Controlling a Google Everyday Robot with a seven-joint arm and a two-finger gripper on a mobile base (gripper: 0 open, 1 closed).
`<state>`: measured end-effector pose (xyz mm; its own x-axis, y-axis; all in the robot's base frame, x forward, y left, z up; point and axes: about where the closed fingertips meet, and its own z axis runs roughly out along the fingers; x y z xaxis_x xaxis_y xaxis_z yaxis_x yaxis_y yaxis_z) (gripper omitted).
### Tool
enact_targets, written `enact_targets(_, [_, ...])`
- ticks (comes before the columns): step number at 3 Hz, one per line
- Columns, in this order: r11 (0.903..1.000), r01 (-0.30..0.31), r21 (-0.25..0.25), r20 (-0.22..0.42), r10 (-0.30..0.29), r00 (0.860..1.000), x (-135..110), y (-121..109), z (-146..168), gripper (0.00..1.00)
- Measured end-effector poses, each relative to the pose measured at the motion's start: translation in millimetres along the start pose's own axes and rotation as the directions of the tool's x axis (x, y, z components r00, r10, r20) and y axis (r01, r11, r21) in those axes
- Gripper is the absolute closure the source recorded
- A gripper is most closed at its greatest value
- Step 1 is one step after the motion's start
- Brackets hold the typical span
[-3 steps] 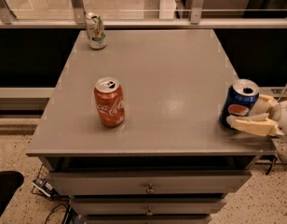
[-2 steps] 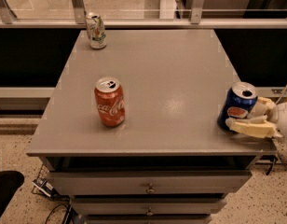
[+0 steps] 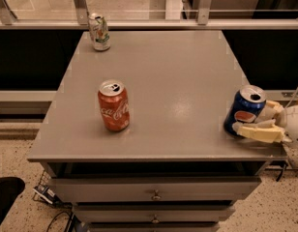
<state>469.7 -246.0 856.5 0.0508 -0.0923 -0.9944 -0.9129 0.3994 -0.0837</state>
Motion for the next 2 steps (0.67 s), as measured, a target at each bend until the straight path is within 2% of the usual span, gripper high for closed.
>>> enact_targets(2, [1.0, 0.001, -0.009, 0.001, -0.001, 1.0, -1.2, 1.0, 4.5, 0.15])
